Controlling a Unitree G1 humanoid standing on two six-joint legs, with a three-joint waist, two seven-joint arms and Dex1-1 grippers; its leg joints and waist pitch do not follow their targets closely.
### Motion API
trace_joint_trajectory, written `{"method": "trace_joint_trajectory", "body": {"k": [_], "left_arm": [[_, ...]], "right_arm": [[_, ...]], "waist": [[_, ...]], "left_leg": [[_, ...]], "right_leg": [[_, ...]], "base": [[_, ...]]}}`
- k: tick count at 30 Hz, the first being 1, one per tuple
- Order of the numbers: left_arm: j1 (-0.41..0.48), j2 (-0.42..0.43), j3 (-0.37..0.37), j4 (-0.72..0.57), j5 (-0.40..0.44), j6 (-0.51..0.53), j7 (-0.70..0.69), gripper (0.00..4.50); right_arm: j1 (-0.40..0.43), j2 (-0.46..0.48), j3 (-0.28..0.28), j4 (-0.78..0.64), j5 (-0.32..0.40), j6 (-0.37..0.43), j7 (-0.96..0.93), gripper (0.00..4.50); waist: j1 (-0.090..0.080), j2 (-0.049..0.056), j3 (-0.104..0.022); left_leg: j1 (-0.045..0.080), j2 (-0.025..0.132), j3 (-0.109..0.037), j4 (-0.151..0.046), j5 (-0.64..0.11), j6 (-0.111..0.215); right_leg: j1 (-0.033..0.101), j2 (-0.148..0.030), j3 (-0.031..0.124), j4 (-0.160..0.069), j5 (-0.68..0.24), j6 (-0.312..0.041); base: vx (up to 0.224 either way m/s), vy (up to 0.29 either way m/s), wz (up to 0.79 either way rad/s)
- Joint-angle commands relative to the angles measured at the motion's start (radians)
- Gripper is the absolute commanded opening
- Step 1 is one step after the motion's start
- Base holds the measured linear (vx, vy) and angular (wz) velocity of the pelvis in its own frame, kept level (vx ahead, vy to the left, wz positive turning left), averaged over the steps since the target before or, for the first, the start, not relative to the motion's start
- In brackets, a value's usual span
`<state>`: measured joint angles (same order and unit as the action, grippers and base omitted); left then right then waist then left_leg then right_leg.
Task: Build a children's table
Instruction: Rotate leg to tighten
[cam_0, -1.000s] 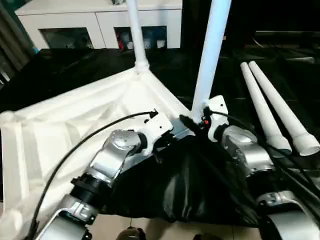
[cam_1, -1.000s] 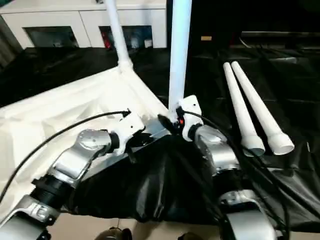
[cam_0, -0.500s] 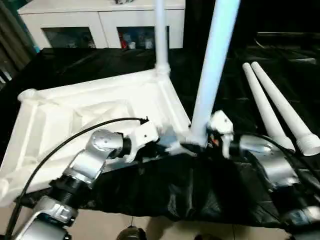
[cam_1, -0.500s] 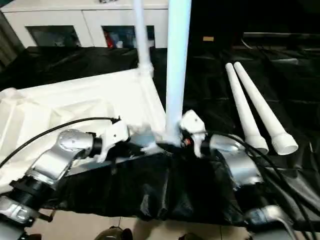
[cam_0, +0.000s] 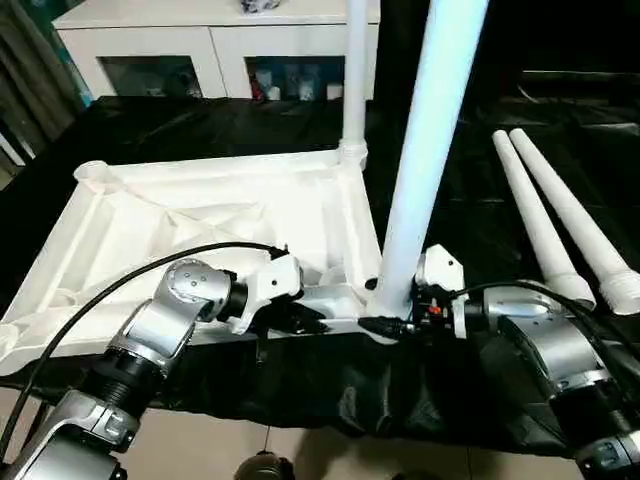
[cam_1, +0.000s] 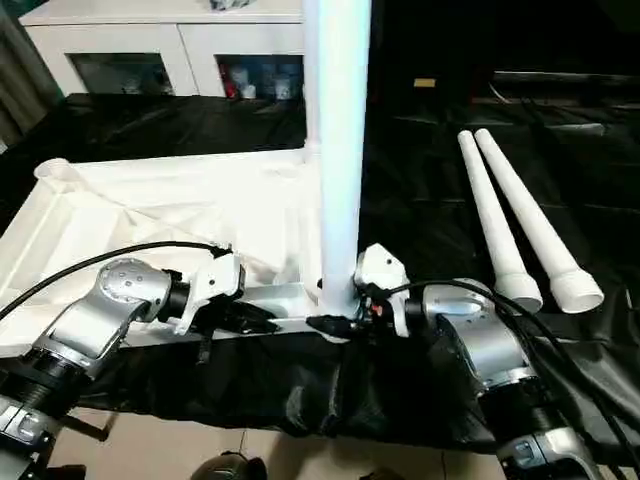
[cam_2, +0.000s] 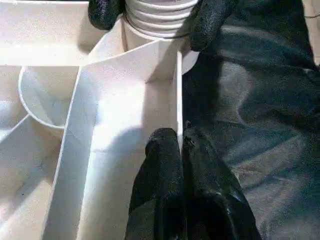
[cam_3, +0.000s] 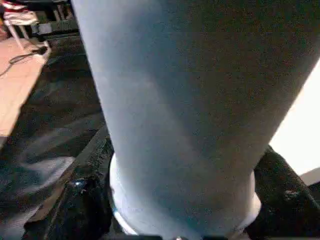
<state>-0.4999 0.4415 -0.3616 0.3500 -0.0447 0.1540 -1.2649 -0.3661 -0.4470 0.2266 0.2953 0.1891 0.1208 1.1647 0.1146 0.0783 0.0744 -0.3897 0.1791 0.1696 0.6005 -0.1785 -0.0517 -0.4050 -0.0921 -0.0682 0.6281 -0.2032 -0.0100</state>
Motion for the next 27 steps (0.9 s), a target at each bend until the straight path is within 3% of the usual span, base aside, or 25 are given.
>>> {"method": "trace_joint_trajectory", "body": {"k": [1, 4, 5, 7, 8, 11, 13, 15, 20, 21, 24, 27], "left_arm": [[-0.018, -0.007, 0.000, 0.000, -0.019, -0.006, -0.002, 0.00], [-0.017, -0.030, 0.006, 0.010, -0.016, 0.001, 0.029, 0.00], [-0.020, -0.049, 0.010, 0.020, -0.005, 0.005, 0.071, 0.00], [-0.022, -0.069, 0.016, 0.030, 0.007, 0.010, 0.116, 0.00], [-0.027, -0.086, 0.019, 0.042, 0.018, 0.014, 0.150, 0.00], [-0.048, -0.172, 0.030, 0.086, 0.056, 0.040, 0.303, 0.00], [-0.072, -0.250, 0.029, 0.124, 0.093, 0.056, 0.431, 0.00], [-0.081, -0.295, 0.029, 0.128, 0.095, 0.079, 0.473, 0.00], [-0.088, -0.341, 0.006, 0.123, 0.108, 0.081, 0.489, 0.00], [-0.088, -0.341, 0.001, 0.123, 0.112, 0.077, 0.483, 0.00], [-0.086, -0.341, -0.006, 0.126, 0.118, 0.058, 0.465, 0.00], [-0.078, -0.326, -0.016, 0.109, 0.114, 0.044, 0.433, 0.00]], "right_arm": [[0.016, 0.005, 0.034, -0.039, 0.010, 0.015, 0.040, 2.78], [0.036, 0.020, 0.028, -0.032, 0.005, 0.036, 0.001, 2.78], [0.039, 0.041, 0.018, -0.014, -0.003, 0.041, -0.048, 2.77], [0.042, 0.066, 0.007, 0.006, -0.013, 0.047, -0.103, 2.77], [0.035, 0.089, -0.002, 0.032, -0.030, 0.057, -0.166, 2.77], [0.001, 0.181, -0.036, 0.142, -0.092, 0.055, -0.395, 2.77], [-0.035, 0.267, -0.071, 0.221, -0.103, 0.057, -0.560, 2.77], [-0.061, 0.319, -0.094, 0.257, -0.108, 0.067, -0.664, 2.77], [-0.109, 0.404, -0.133, 0.310, -0.104, 0.039, -0.765, 2.77], [-0.115, 0.414, -0.143, 0.314, -0.097, 0.034, -0.772, 3.33], [-0.133, 0.429, -0.170, 0.330, -0.076, 0.029, -0.760, 3.55], [-0.134, 0.416, -0.158, 0.324, -0.090, 0.018, -0.736, 3.87]], "waist": [[0.000, -0.009, -0.087], [0.001, -0.008, -0.088], [0.000, 0.000, -0.086], [-0.003, -0.004, -0.085], [-0.007, 0.002, -0.080], [-0.018, 0.005, -0.075], [-0.031, 0.000, -0.072], [-0.038, 0.007, -0.071], [-0.048, 0.010, -0.076], [-0.051, 0.012, -0.078], [-0.055, 0.011, -0.079], [-0.054, 0.012, -0.081]], "left_leg": [[0.013, 0.046, -0.011, -0.059, -0.136, 0.093], [0.012, 0.045, -0.011, -0.058, -0.140, 0.091], [0.014, 0.045, -0.010, -0.059, -0.153, 0.089], [0.014, 0.043, -0.011, -0.062, -0.175, 0.072], [0.013, 0.042, -0.013, -0.065, -0.192, 0.061], [0.023, 0.038, -0.016, -0.073, -0.272, 0.014], [0.025, 0.034, -0.017, -0.076, -0.298, 0.003], [0.027, 0.033, -0.018, -0.078, -0.323, 0.002], [0.021, 0.033, -0.021, -0.081, -0.335, 0.009], [0.019, 0.034, -0.022, -0.082, -0.334, 0.012], [0.015, 0.035, -0.022, -0.083, -0.324, 0.025], [0.014, 0.036, -0.020, -0.082, -0.303, 0.030]], "right_leg": [[0.057, -0.054, 0.043, -0.067, -0.063, -0.268], [0.058, -0.054, 0.042, -0.067, -0.064, -0.270], [0.053, -0.054, 0.043, -0.071, -0.077, -0.271], [0.056, -0.055, 0.043, -0.074, -0.111, -0.263], [0.056, -0.055, 0.042, -0.078, -0.155, -0.249], [0.053, -0.058, 0.041, -0.095, -0.308, -0.207], [0.051, -0.057, 0.039, -0.105, -0.378, -0.181], [0.046, -0.056, 0.039, -0.114, -0.437, -0.152], [0.046, -0.056, 0.038, -0.115, -0.401, -0.142], [0.047, -0.056, 0.037, -0.113, -0.382, -0.146], [0.049, -0.056, 0.037, -0.107, -0.336, -0.165], [0.049, -0.057, 0.039, -0.105, -0.297, -0.177]], "base": [[0.000, 0.000, 0.00], [0.000, 0.000, 0.00], [0.000, 0.000, 0.00], [0.000, 0.000, 0.00], [0.000, 0.000, 0.00], [0.000, 0.000, 0.00], [0.000, 0.000, 0.00], [0.000, 0.000, 0.00], [0.000, 0.000, 0.00], [0.000, 0.000, 0.00], [0.000, 0.000, 0.00], [0.000, 0.000, 0.00]]}}
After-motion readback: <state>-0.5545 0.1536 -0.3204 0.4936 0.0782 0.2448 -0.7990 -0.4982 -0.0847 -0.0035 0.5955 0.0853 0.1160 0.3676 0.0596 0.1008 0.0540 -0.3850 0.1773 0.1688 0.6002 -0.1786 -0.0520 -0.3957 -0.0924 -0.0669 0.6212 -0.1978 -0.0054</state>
